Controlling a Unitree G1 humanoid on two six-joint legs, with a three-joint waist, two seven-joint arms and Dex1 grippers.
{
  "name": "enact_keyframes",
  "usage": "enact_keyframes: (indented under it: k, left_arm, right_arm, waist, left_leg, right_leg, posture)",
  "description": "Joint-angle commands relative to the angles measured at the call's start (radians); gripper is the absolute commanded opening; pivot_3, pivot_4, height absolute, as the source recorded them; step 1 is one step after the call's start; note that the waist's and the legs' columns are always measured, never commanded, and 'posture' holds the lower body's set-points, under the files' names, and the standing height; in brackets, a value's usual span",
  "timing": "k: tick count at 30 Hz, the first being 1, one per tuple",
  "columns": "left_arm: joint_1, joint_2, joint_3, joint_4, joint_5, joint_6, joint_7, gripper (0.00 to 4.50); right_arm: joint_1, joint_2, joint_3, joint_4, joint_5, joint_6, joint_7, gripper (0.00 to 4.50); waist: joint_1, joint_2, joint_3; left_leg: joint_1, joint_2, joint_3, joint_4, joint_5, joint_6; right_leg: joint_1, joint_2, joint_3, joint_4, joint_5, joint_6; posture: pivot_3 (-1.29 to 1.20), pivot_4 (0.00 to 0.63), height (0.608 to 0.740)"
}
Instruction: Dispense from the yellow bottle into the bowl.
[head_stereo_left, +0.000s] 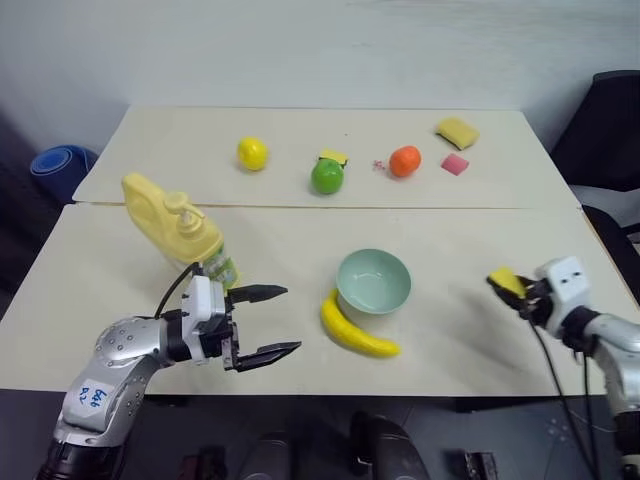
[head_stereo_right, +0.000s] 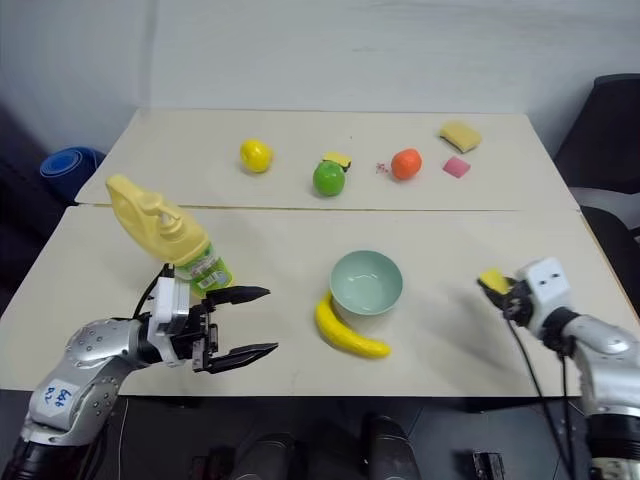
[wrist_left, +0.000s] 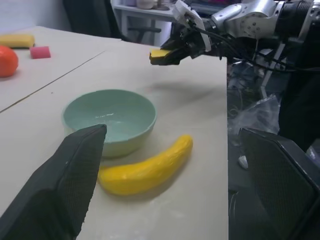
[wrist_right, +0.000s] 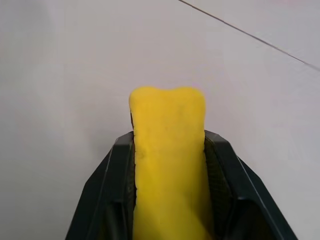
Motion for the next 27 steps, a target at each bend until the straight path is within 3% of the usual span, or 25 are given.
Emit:
enact_keyframes:
  k: [1, 6, 10, 13, 19, 23, 27]
  left_arm:
    - [-0.023, -0.009, -0.016, 0.011, 0.012, -0.016, -0.007, 4.50]
    - [-0.056, 0.015, -0.002, 0.062, 0.006, -0.014, -0.050, 4.50]
    - [-0.013, 0.045, 0.067, 0.069, -0.015, -0.002, -0.053, 4.50]
    - [0.069, 0.067, 0.128, 0.053, -0.044, 0.019, -0.053, 4.50]
    - [0.246, 0.079, 0.225, 0.054, -0.027, -0.034, -0.067, 4.50]
    - [0.339, 0.069, 0.232, 0.049, -0.004, -0.077, -0.075, 4.50]
    - [0.380, 0.069, 0.236, 0.018, -0.011, -0.069, -0.055, 4.50]
  right_arm:
    - [-0.050, -0.012, 0.009, 0.161, -0.027, -0.076, 0.027, 1.35]
    - [-0.201, 0.012, 0.012, 0.392, -0.033, -0.212, 0.042, 2.99]
    - [-0.180, -0.037, 0.028, 0.270, -0.020, -0.217, 0.147, 4.38]
    - [-0.130, -0.087, 0.021, 0.101, 0.020, -0.098, 0.223, 4.45]
    - [0.042, -0.131, 0.116, -0.546, 0.231, 0.360, 0.301, 4.45]
    - [0.069, -0.048, 0.261, -0.838, 0.323, 0.585, 0.188, 4.45]
    - [0.061, 0.111, 0.454, -0.925, 0.269, 0.660, 0.033, 4.45]
  waist:
    - [-0.006, 0.000, 0.000]
    - [-0.021, 0.001, 0.001]
    - [-0.020, 0.001, 0.001]
    - [-0.020, 0.002, 0.001]
    - [-0.016, 0.001, 0.000]
    - [-0.013, 0.001, 0.000]
    - [-0.003, 0.000, 0.000]
  left_leg:
    - [0.000, 0.000, 0.000, 0.000, 0.000, 0.000]
    - [0.000, 0.000, 0.007, -0.001, 0.001, 0.001]
    - [0.001, 0.002, 0.008, -0.001, 0.001, 0.000]
    - [0.001, 0.002, 0.008, -0.001, 0.001, 0.000]
    - [0.002, 0.004, 0.006, -0.001, -0.001, 0.000]
    - [0.002, 0.005, 0.005, -0.001, -0.008, 0.005]
    - [0.001, 0.005, 0.005, -0.001, -0.009, 0.005]
  right_leg:
    - [0.000, 0.000, 0.000, 0.000, 0.000, 0.000]
    - [0.000, 0.002, 0.007, 0.002, 0.000, 0.000]
    - [-0.001, 0.003, 0.008, 0.002, 0.000, 0.000]
    - [-0.003, 0.002, 0.008, 0.004, 0.001, 0.001]
    - [-0.003, 0.001, 0.008, -0.001, 0.000, 0.001]
    - [-0.004, 0.001, 0.008, 0.000, -0.001, -0.001]
    - [-0.006, 0.001, 0.008, 0.000, -0.001, -0.002]
  posture:
    - [0.00, 0.150, 0.740]
    - [0.00, 0.150, 0.740]
    - [0.00, 0.150, 0.740]
    - [0.00, 0.150, 0.740]
    - [0.00, 0.150, 0.740]
    - [0.00, 0.150, 0.740]
    - [0.00, 0.150, 0.740]
